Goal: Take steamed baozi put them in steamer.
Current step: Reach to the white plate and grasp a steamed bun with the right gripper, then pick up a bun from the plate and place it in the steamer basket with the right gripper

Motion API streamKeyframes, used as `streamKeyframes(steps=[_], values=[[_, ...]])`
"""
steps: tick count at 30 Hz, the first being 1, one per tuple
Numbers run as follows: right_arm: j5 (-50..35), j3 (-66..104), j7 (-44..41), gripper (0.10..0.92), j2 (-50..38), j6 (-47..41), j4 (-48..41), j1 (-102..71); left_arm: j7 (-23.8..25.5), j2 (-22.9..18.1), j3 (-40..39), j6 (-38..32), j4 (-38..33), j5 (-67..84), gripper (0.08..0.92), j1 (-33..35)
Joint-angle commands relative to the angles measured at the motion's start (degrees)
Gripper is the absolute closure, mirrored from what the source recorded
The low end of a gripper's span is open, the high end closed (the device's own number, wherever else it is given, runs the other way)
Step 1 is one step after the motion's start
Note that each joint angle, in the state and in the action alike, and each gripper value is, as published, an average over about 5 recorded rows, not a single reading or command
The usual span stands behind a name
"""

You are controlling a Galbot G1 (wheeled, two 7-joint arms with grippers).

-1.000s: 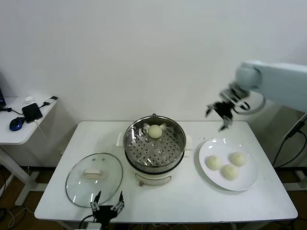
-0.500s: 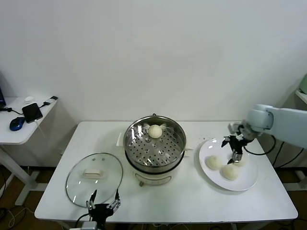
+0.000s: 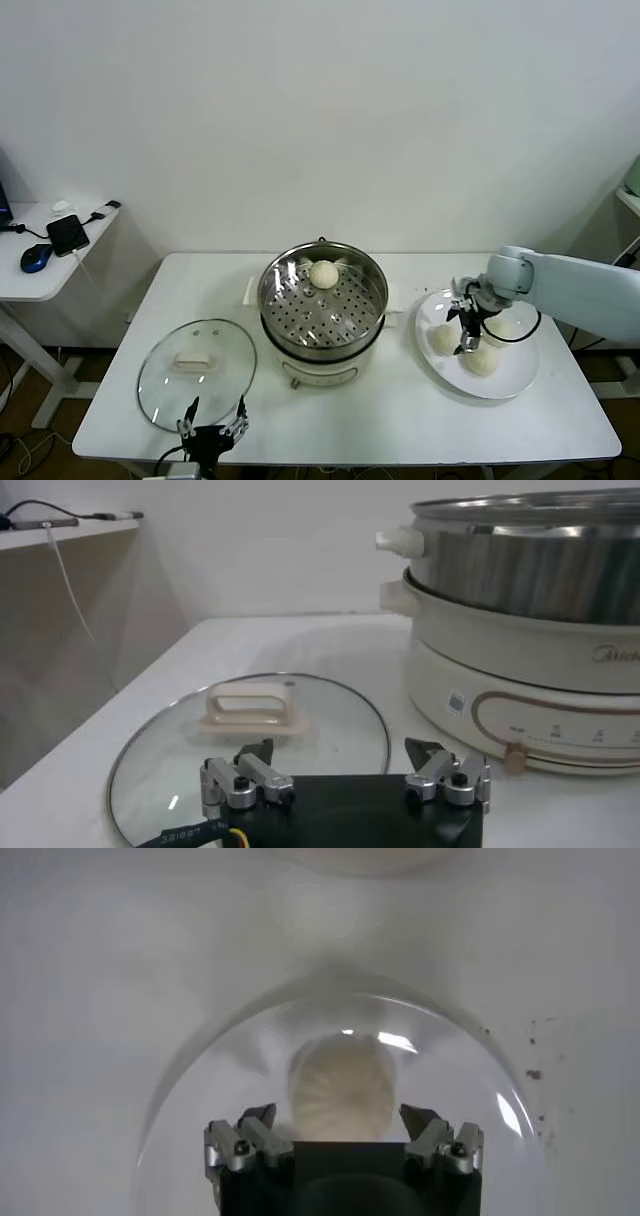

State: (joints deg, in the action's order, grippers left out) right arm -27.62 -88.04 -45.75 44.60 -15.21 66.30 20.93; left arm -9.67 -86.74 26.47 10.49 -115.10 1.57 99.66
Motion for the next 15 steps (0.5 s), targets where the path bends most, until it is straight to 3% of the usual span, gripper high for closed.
streamKeyframes(steps=[1, 8, 15], values=[[2.78, 4.27, 1.13, 0.236, 1.51, -1.34, -2.65, -5.09, -0.05, -0.04, 0.04, -0.09, 0.13, 0.04, 0.177, 0.04], [3.28, 5.00, 0.24, 0.354, 0.98, -0.72, -1.16, -3.57, -0.17, -0.03, -0.15, -0.29, 0.04, -0.12, 0.177, 0.34], [-2.67, -5.82, -4.86, 0.372, -0.91, 2.11, 3.48, 15.11, -0.27, -0.16, -0.41, -0.23, -0.65, -0.39, 0.177, 1.00]])
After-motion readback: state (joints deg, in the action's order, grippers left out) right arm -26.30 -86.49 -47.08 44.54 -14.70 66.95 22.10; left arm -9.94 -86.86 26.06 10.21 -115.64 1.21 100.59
